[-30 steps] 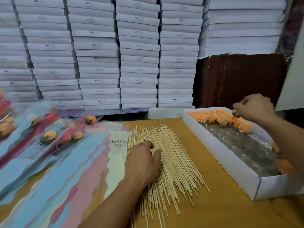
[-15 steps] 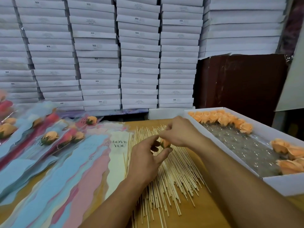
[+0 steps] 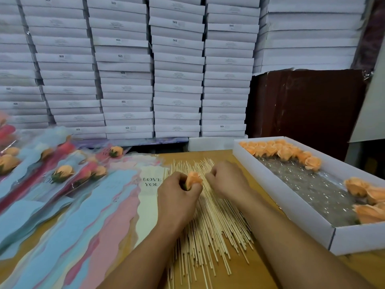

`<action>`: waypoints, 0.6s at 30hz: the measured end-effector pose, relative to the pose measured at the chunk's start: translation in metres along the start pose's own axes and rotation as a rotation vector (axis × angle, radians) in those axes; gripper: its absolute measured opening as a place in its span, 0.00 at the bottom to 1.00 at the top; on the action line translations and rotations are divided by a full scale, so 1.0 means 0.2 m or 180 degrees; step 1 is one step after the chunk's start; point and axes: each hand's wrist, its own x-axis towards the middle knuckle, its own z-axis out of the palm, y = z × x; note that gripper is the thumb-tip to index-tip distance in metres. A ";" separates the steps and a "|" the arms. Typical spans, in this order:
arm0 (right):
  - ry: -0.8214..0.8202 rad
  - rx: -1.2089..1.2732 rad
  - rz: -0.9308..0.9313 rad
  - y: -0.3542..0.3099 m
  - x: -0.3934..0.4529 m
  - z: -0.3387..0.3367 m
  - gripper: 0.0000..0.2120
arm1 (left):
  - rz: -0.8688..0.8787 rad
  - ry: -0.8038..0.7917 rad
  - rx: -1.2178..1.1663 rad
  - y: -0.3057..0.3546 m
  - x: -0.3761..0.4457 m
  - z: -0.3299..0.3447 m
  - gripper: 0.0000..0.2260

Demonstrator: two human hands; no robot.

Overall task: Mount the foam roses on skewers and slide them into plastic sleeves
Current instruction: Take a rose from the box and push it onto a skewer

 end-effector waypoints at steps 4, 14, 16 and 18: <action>-0.0423 -0.0563 0.0034 -0.03 -0.01 0.08 0.21 | -0.0154 0.0073 -0.0111 0.00 0.01 0.00 0.06; -0.0429 -0.0525 0.0292 -0.02 0.01 0.12 0.14 | -0.0169 0.0095 -0.0199 0.01 0.01 0.00 0.07; -0.0402 -0.0409 0.0437 -0.02 0.02 0.13 0.13 | -0.0150 0.0090 -0.0227 0.01 0.01 0.00 0.07; -0.0388 -0.0287 0.0561 -0.01 0.03 0.13 0.12 | -0.0137 0.0100 -0.0227 0.01 0.01 -0.01 0.07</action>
